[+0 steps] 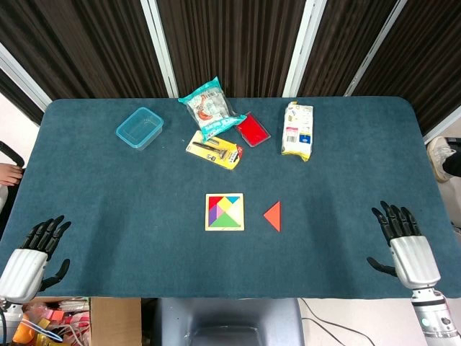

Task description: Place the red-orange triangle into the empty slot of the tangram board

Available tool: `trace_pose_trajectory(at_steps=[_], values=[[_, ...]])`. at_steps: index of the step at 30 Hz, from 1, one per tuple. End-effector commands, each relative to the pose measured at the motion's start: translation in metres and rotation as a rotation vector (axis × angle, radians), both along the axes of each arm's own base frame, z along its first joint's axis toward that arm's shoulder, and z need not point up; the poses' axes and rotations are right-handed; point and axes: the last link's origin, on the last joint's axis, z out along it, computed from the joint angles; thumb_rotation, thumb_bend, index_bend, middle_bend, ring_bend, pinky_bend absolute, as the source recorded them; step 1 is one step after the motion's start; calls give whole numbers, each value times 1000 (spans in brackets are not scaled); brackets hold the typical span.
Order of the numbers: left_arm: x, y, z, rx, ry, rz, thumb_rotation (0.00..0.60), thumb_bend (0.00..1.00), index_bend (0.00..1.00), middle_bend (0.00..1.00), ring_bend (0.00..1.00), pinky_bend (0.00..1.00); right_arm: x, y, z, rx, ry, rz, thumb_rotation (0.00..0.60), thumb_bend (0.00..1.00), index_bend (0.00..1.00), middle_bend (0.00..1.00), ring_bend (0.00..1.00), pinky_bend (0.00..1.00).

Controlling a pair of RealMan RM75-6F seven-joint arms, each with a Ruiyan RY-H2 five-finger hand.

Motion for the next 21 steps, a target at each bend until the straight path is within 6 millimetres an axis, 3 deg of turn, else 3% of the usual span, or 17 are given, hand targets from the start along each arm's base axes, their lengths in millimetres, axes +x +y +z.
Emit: trace_pose_trajectory(at_steps=[1, 7, 11, 16, 21], values=[[-1, 2, 0, -1, 0, 12, 600, 457, 0, 0, 15, 102, 0, -2, -2, 10, 7, 1, 600, 9, 0, 0, 0, 81], [-5, 4, 3, 13, -2, 46, 600, 459, 0, 0, 14, 102, 12, -32, -19, 97, 62, 77, 600, 48, 0, 0, 0, 76], [-6, 4, 4, 12, -5, 51, 600, 459, 0, 0, 15, 102, 41, -71, -37, 198, 155, 189, 600, 72, 30, 0, 0, 76], [-8, 5, 2, 0, 12, 72, 600, 458, 0, 0, 14, 103, 73, -112, -62, 333, 258, 282, 600, 127, 149, 0, 0, 71], [-8, 6, 1, -3, 18, 79, 600, 459, 0, 0, 15, 103, 89, -132, -85, 407, 301, 338, 600, 227, 301, 0, 0, 17]])
